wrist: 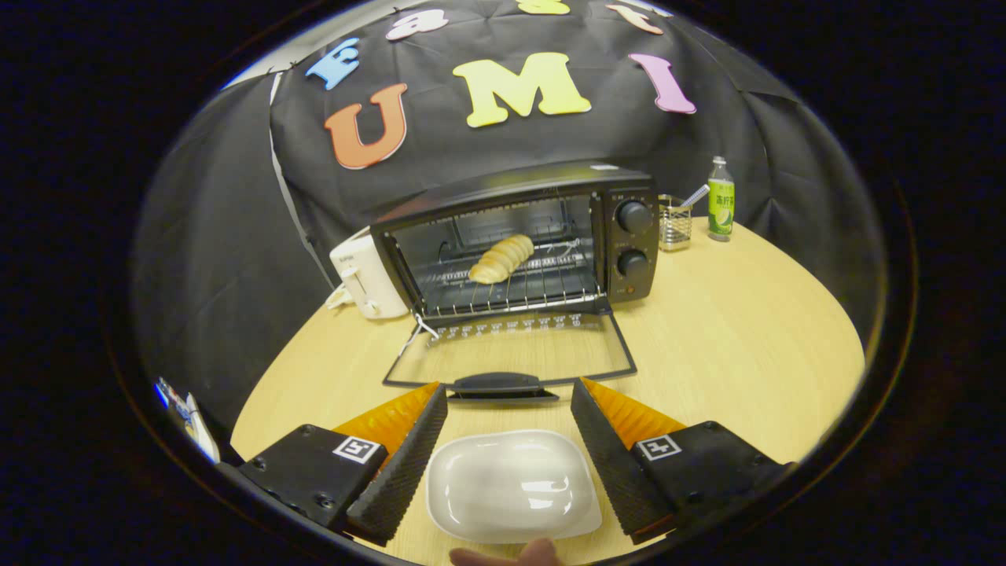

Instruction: Open the toaster oven, put the food inside, and close the toaster oven door.

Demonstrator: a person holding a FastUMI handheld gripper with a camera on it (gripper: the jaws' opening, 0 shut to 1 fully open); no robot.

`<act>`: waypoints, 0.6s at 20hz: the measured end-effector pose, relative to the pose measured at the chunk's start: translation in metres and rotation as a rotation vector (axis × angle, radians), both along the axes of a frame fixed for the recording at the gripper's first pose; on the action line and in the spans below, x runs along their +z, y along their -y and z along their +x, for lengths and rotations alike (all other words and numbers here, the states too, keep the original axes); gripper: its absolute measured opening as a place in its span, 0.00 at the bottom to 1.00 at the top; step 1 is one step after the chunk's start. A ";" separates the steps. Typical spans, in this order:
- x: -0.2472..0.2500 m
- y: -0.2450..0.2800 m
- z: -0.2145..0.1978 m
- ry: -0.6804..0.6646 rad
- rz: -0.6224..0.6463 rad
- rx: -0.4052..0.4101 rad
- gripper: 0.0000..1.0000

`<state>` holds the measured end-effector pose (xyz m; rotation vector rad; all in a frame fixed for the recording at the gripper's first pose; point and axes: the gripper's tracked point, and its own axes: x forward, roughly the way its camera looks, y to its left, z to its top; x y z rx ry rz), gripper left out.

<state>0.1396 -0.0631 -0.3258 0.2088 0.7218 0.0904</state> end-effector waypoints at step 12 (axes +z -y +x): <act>-0.066 -0.010 0.011 -0.169 -0.095 0.032 1.00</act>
